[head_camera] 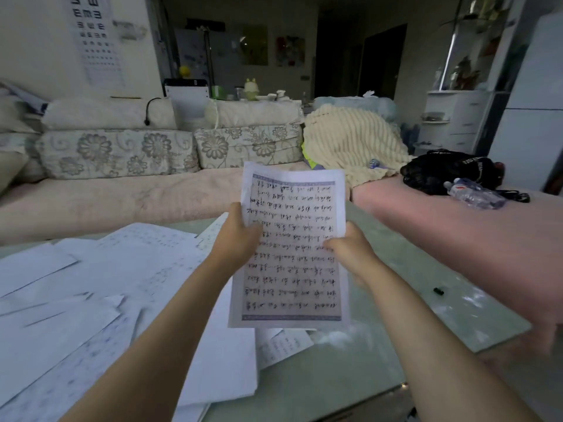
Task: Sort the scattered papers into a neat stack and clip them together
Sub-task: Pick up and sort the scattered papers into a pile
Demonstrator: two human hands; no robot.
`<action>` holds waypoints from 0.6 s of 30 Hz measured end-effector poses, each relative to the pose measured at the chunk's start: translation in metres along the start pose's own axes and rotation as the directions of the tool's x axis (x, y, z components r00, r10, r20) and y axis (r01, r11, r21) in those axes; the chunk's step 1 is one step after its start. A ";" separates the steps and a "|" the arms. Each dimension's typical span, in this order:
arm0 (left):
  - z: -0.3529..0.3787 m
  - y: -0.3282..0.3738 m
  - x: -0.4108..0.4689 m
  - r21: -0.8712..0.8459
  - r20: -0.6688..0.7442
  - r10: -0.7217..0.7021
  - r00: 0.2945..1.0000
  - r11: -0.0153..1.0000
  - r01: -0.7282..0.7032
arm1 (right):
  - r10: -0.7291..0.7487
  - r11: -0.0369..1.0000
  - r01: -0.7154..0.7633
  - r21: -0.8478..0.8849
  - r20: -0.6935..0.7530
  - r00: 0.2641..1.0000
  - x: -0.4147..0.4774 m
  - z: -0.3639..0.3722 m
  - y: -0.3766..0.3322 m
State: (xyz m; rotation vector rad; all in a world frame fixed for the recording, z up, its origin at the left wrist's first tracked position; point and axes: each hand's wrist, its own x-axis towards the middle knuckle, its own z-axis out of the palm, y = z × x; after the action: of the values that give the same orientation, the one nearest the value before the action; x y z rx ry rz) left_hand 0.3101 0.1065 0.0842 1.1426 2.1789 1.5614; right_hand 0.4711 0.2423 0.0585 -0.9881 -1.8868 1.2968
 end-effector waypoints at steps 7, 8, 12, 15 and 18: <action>-0.083 -0.077 -0.031 0.188 0.047 -0.337 0.940 0.927 0.323 | 0.278 0.957 -0.242 -0.163 0.260 0.925 -0.025 0.102 0.000; -0.092 -0.090 -0.038 0.227 0.050 -0.350 0.935 0.916 0.331 | 0.292 0.950 -0.244 -0.194 0.272 0.917 -0.030 0.116 0.001; -0.122 -0.140 -0.055 0.518 0.055 -0.403 0.914 0.794 0.319 | 0.327 0.921 -0.233 -0.311 0.295 0.898 -0.046 0.163 0.009; -0.130 -0.163 -0.055 0.647 0.028 -0.413 0.911 0.702 0.298 | 0.325 0.831 -0.167 -0.531 0.219 0.920 -0.057 0.184 0.015; -0.128 -0.171 -0.055 0.667 0.026 -0.455 0.890 0.671 0.324 | 0.342 0.753 -0.160 -0.639 0.171 0.924 -0.060 0.194 0.017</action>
State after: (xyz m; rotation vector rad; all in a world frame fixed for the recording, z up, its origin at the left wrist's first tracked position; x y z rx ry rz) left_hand 0.1933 -0.0444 -0.0278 0.8169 2.6701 0.4775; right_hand 0.3450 0.1040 -0.0231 -1.5003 -2.5598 0.9996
